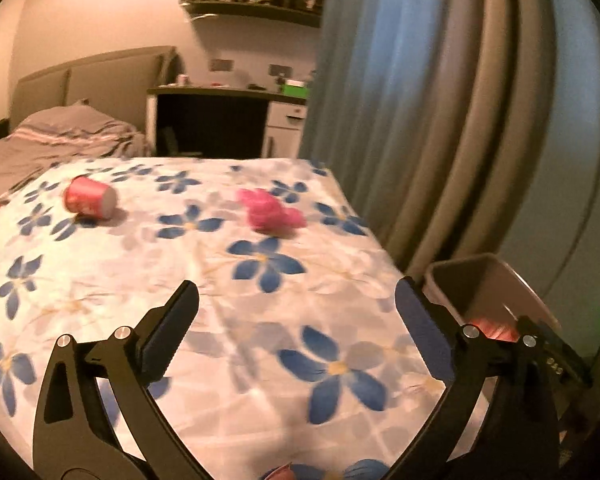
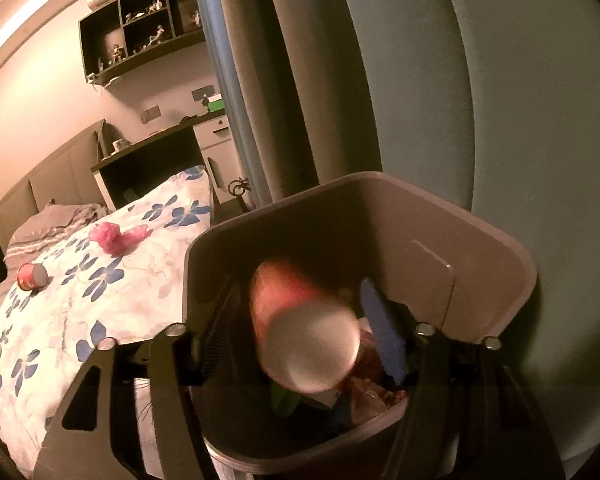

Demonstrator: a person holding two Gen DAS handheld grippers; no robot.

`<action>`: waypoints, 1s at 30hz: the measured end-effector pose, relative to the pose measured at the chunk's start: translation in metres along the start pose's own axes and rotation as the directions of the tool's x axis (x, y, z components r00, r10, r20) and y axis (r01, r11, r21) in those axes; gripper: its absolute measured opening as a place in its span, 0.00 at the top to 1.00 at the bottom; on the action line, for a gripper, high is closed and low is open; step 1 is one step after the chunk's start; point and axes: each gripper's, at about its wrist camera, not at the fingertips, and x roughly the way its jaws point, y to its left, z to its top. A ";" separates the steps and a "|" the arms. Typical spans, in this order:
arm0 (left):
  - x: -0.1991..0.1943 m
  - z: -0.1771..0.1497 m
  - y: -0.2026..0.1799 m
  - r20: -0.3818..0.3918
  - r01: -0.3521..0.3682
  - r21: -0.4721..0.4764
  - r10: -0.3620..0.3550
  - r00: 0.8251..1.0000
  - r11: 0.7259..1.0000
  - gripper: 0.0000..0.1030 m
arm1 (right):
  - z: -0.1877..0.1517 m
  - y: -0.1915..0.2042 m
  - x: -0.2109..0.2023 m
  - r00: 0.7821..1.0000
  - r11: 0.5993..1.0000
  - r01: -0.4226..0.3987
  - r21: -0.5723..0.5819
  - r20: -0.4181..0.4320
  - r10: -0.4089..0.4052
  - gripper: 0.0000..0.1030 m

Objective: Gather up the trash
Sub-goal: 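Move both open tools back over the bed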

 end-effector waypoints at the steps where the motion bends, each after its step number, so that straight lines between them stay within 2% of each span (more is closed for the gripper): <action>1: -0.003 0.001 0.006 0.006 -0.014 -0.008 0.014 1.000 1.000 0.06 | 0.001 -0.001 -0.002 1.000 1.000 0.001 0.002 0.004 -0.001 0.34; 7: -0.011 0.001 0.030 0.014 -0.067 -0.030 0.067 0.998 0.997 0.06 | 0.008 0.014 -0.025 0.998 1.000 -0.008 -0.022 0.061 0.009 0.29; 16: -0.026 0.007 0.079 0.029 -0.169 -0.059 0.171 0.985 0.984 0.06 | 0.016 0.085 -0.050 0.982 0.983 -0.124 -0.133 0.127 0.141 0.17; 23: -0.033 0.016 0.122 0.043 -0.240 -0.064 0.243 0.969 0.969 0.06 | 0.020 0.146 -0.042 0.968 0.956 -0.202 -0.214 0.105 0.228 0.17; 30: -0.024 0.034 0.167 0.053 -0.267 -0.058 0.270 0.961 0.962 0.06 | 0.028 0.200 -0.020 0.961 0.940 -0.230 -0.252 0.091 0.260 0.17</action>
